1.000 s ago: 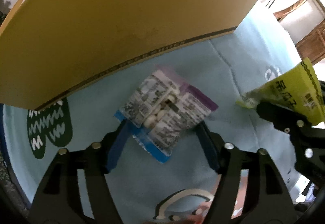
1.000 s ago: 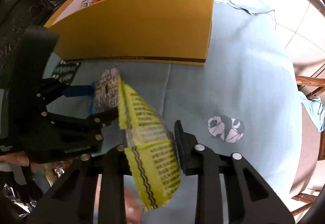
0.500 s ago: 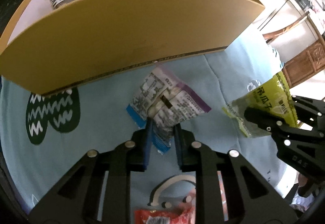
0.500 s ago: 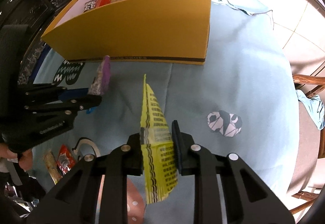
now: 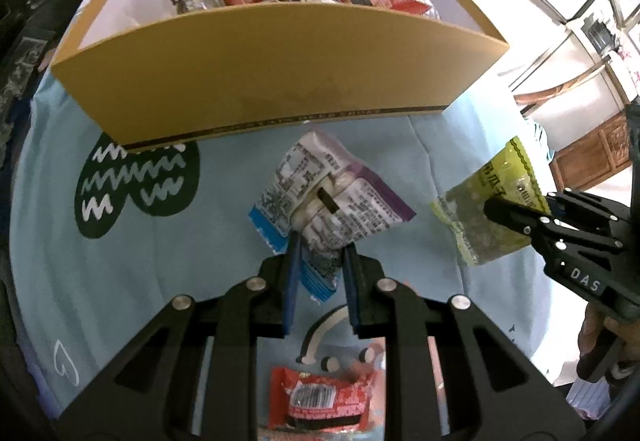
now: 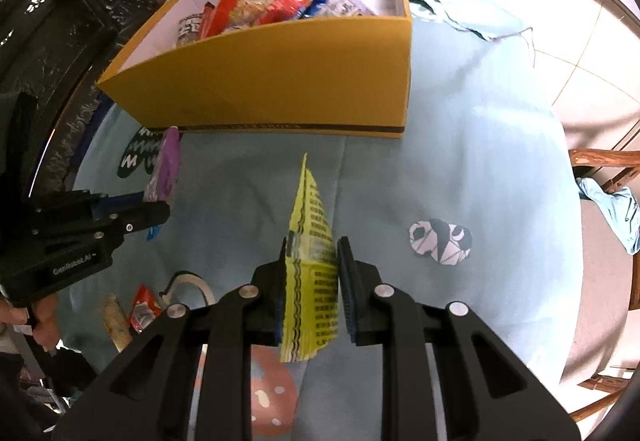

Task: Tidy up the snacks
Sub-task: 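Carry the green bag and white-purple pack into the box and release both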

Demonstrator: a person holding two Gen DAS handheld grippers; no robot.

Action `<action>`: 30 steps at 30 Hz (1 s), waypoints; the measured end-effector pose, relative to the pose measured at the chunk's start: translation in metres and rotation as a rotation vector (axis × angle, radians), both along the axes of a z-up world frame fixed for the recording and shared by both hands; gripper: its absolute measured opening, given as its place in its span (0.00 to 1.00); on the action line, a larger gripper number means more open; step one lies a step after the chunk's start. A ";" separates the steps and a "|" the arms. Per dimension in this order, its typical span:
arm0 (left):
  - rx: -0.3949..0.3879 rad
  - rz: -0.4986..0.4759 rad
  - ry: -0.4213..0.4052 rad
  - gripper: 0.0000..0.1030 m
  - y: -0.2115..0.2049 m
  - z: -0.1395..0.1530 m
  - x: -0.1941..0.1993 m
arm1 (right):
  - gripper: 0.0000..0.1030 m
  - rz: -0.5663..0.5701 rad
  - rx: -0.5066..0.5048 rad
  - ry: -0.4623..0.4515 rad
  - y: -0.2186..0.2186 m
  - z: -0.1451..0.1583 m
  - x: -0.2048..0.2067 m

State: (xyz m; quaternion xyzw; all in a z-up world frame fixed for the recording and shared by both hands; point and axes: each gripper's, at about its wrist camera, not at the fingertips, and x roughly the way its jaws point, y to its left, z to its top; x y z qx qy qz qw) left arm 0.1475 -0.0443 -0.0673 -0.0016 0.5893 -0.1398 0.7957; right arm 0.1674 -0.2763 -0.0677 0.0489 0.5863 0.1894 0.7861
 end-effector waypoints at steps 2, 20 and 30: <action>0.002 0.013 -0.002 0.19 0.007 0.004 -0.003 | 0.20 0.002 0.007 0.003 0.001 0.001 -0.001; 0.004 0.073 -0.009 0.14 0.017 0.007 -0.014 | 0.17 0.027 -0.026 -0.045 0.010 0.009 -0.009; -0.025 0.086 -0.099 0.14 0.022 0.056 -0.019 | 0.17 0.052 0.045 -0.127 0.019 0.053 -0.002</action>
